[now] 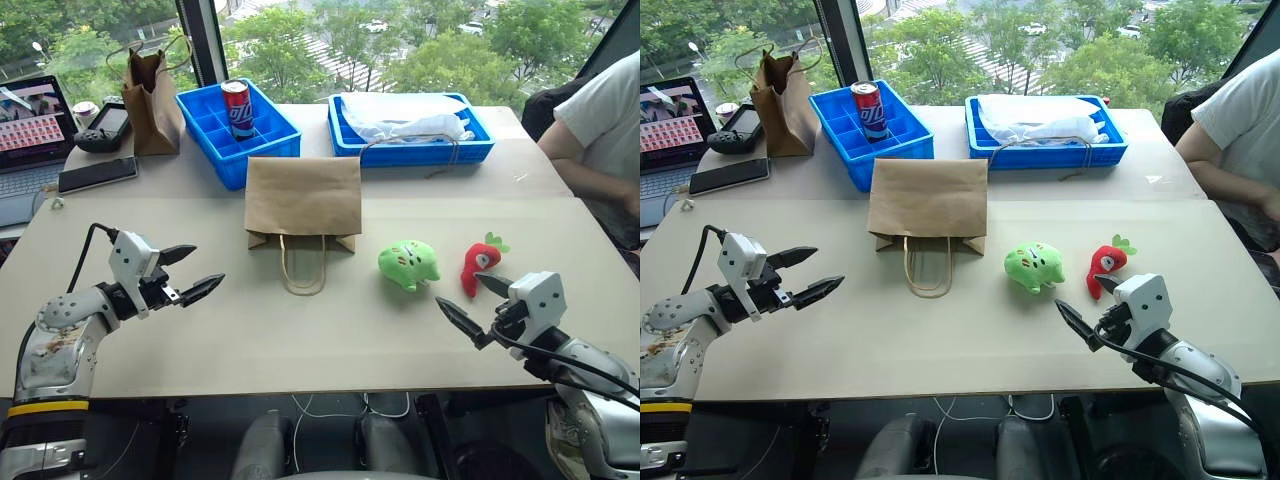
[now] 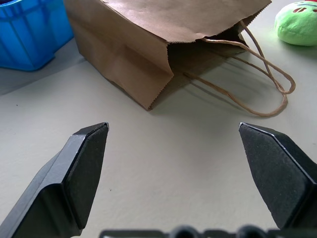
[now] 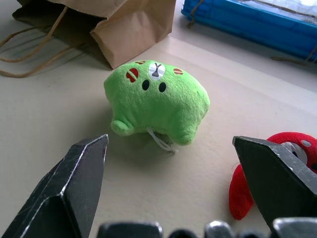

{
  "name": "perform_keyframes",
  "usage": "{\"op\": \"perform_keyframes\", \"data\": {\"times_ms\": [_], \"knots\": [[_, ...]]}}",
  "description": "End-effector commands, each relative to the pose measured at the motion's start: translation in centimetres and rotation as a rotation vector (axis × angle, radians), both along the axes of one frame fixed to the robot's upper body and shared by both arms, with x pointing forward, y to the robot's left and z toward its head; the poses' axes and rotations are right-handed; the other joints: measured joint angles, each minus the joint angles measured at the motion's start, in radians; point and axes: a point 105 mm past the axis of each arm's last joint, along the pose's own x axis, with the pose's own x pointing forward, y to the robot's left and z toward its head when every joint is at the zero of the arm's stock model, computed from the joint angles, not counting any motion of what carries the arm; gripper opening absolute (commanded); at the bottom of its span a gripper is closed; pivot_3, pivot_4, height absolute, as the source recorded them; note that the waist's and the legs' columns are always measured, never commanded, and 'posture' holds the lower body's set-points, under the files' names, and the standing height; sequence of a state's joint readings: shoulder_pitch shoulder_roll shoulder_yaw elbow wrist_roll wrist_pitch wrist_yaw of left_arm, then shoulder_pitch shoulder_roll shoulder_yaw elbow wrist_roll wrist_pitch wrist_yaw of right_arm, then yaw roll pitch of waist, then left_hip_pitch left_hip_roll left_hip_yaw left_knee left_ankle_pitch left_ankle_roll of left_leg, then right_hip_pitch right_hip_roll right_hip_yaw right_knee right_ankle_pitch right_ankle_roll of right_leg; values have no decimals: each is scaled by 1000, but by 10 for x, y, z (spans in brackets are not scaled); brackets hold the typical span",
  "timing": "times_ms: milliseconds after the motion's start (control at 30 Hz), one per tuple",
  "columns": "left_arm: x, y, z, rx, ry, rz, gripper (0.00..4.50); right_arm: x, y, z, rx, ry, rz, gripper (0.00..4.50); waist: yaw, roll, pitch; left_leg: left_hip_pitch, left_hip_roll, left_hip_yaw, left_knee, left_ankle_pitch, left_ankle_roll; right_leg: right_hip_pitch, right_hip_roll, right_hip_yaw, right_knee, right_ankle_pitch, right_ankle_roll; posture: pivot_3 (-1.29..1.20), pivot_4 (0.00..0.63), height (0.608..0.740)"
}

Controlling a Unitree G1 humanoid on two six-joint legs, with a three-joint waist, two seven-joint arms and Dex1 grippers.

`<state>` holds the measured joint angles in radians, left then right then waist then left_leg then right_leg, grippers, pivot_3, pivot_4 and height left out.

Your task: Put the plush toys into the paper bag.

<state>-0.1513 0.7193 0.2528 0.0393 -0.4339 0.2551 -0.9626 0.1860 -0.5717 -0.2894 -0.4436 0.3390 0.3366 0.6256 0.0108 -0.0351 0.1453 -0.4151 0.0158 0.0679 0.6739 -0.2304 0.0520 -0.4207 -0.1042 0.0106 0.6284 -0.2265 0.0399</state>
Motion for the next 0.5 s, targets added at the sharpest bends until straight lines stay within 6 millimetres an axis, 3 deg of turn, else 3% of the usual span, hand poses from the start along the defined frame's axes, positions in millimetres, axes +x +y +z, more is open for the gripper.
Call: {"op": "perform_keyframes", "data": {"times_ms": [33,200,367,500], "knots": [[-1,-4,23,21,-60,-80,4500,-5,-3,15,-30,-39,29,4490,0,0,0,0,0,0,0,0,0,0,0,0,0,0,0,0,150,740],[-25,-21,77,42,-31,-491,4500,-30,9,26,-97,104,278,4490,2,-1,2,-3,0,-1,3,0,0,-1,1,-1,0,0,0,0,150,740],[-24,-21,87,160,-14,-611,4500,-36,19,46,-87,133,374,4490,-3,1,1,0,0,1,2,0,1,1,2,0,-1,-1,0,0,150,740],[-16,-32,90,225,-56,-685,4500,-35,25,54,-81,139,393,4490,0,-1,2,-1,2,0,3,0,1,1,6,1,-2,-1,0,0,150,740]]}}
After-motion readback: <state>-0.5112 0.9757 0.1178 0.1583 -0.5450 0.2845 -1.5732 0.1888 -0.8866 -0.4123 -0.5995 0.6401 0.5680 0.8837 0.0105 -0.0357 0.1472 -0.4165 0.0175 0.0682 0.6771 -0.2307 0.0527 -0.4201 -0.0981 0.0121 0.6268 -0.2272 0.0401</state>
